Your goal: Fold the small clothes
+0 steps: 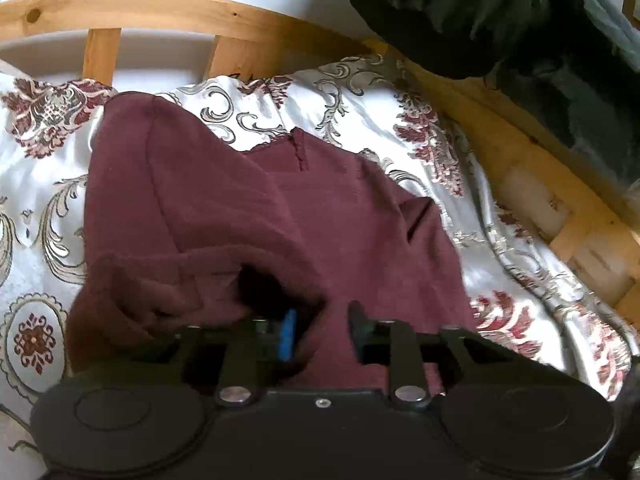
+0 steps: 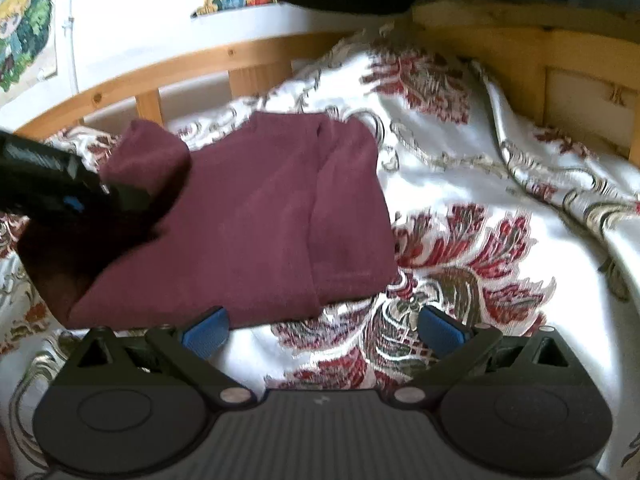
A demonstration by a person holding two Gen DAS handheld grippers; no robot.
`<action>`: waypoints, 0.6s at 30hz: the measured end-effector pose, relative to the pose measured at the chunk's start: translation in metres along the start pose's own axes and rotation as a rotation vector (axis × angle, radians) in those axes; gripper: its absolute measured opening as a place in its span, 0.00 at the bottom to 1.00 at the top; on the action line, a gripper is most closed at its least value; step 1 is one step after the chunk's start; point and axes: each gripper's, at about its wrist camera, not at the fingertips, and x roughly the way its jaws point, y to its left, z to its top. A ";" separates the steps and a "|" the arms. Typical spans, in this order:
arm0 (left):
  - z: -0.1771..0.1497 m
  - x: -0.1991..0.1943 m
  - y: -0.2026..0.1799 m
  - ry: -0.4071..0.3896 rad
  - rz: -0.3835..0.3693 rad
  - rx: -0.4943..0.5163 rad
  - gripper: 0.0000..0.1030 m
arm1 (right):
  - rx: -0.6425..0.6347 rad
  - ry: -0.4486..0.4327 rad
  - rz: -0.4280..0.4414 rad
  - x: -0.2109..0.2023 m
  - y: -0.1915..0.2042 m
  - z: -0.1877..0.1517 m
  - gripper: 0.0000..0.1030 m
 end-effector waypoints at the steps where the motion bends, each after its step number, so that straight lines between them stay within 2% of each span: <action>1: 0.002 -0.002 -0.002 0.007 -0.015 -0.006 0.57 | -0.004 0.003 -0.003 0.001 0.001 -0.001 1.00; 3: 0.003 -0.011 -0.006 0.019 -0.058 -0.020 0.82 | -0.016 0.010 -0.013 0.002 0.003 -0.003 1.00; 5: 0.003 -0.018 -0.011 0.029 -0.076 -0.016 0.91 | -0.031 0.024 -0.028 0.006 0.006 -0.003 1.00; 11: -0.001 -0.050 -0.017 0.043 -0.085 0.014 0.99 | -0.086 0.047 -0.076 0.011 0.017 -0.004 1.00; 18: -0.002 -0.070 -0.004 0.062 -0.103 -0.022 0.99 | -0.104 0.054 -0.095 0.012 0.021 -0.004 1.00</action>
